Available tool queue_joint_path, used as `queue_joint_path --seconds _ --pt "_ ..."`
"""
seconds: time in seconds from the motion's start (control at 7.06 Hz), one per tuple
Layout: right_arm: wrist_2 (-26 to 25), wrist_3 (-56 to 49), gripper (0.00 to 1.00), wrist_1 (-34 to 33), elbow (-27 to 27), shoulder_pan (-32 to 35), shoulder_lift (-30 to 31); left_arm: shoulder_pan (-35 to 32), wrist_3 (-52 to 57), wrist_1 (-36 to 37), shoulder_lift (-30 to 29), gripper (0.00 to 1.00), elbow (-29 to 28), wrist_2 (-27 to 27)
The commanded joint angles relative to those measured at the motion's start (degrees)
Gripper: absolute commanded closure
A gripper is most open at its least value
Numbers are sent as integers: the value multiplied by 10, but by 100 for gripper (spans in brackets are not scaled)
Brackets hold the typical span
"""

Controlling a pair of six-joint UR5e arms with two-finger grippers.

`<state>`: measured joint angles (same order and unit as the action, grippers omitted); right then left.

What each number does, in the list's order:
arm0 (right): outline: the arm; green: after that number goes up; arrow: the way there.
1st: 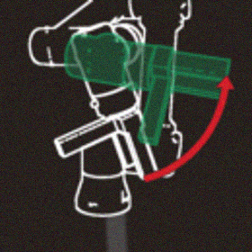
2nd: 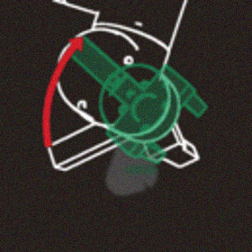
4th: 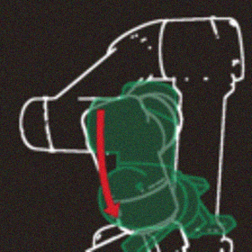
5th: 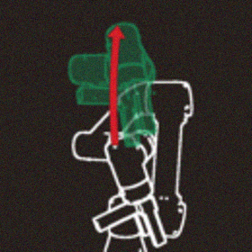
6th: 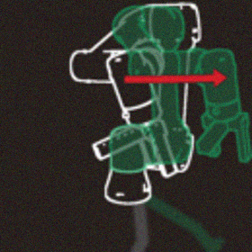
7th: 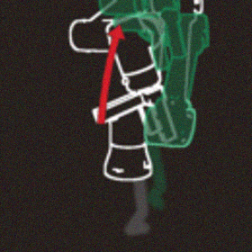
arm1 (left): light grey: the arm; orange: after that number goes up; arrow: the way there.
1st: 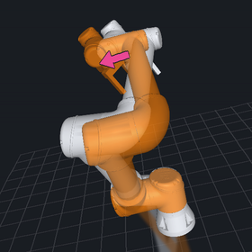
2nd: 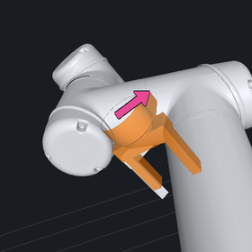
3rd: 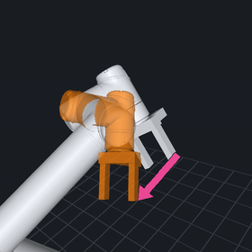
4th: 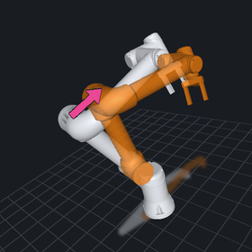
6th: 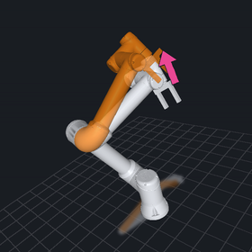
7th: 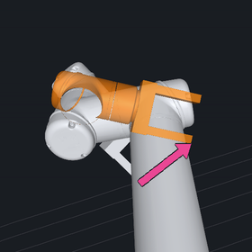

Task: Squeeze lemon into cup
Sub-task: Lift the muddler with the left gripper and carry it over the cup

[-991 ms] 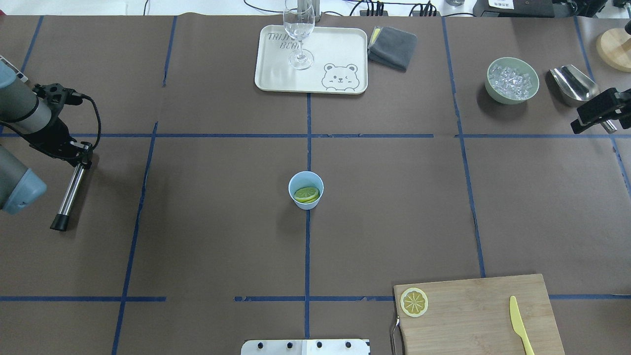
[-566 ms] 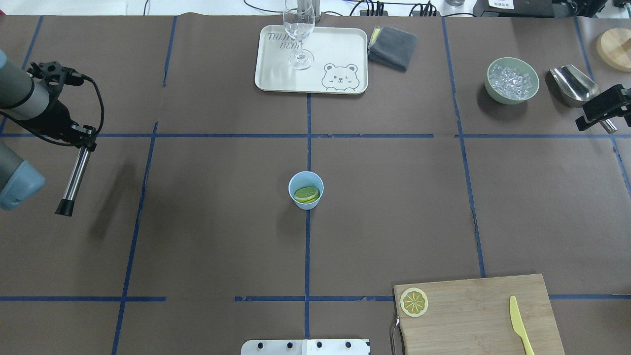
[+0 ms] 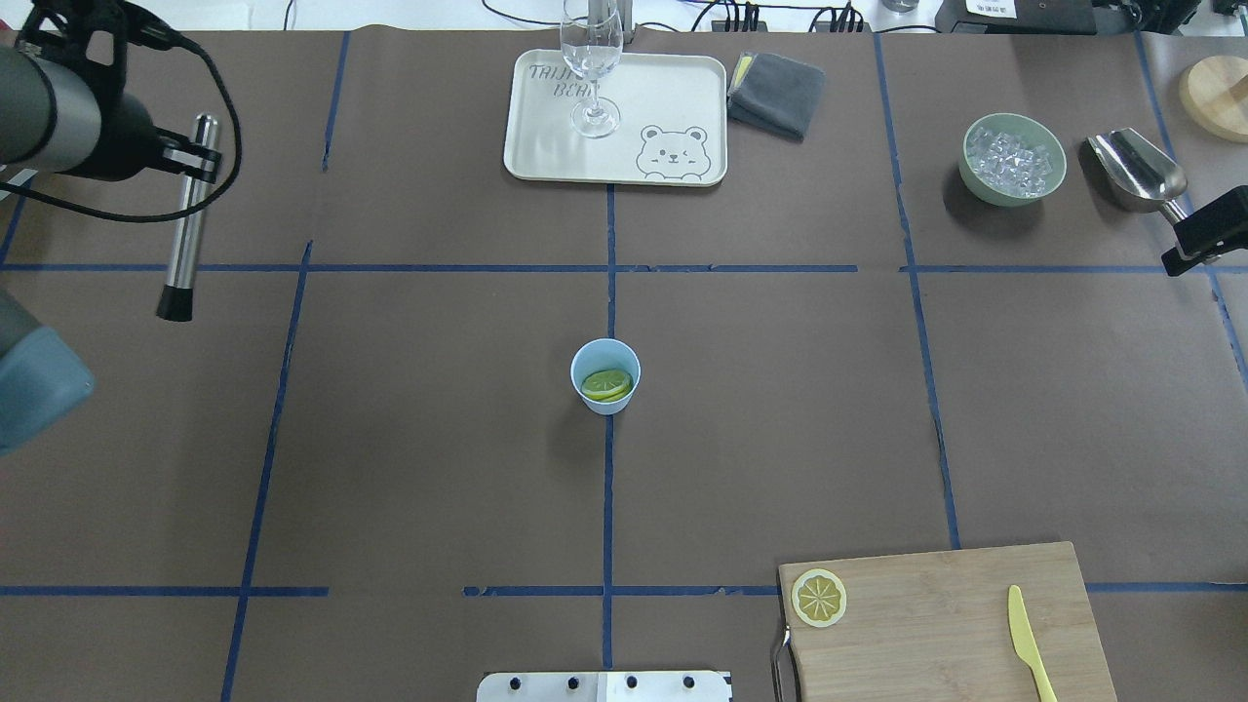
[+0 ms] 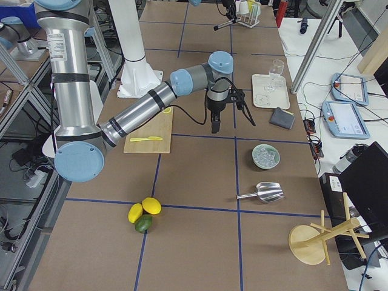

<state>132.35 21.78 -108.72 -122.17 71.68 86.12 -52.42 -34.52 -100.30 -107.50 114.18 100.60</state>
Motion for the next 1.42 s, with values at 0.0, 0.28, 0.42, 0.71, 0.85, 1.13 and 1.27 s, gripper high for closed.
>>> queue_joint_path --seconds 0.0,0.28,0.42,0.71,0.85,1.13,1.27 --pt "-1 -6 0 0 10 12 15 99 -20 -1 -88 100 2 -75" --pt "-1 -84 0 0 57 53 18 121 -104 -97 -118 100 0 -98" --pt "-1 -136 0 -1 79 78 19 125 -104 -110 -121 100 0 -136" --pt "-6 -132 0 -1 86 100 29 168 -106 -175 -122 100 1 -244" --pt "-8 -131 0 0 90 100 27 179 -107 -220 -122 100 0 -271" --pt "-7 -139 0 30 132 125 31 220 -107 -285 -123 100 -1 -346" --pt "-1 -144 0 47 137 134 50 244 -107 -333 -121 100 -2 -373"
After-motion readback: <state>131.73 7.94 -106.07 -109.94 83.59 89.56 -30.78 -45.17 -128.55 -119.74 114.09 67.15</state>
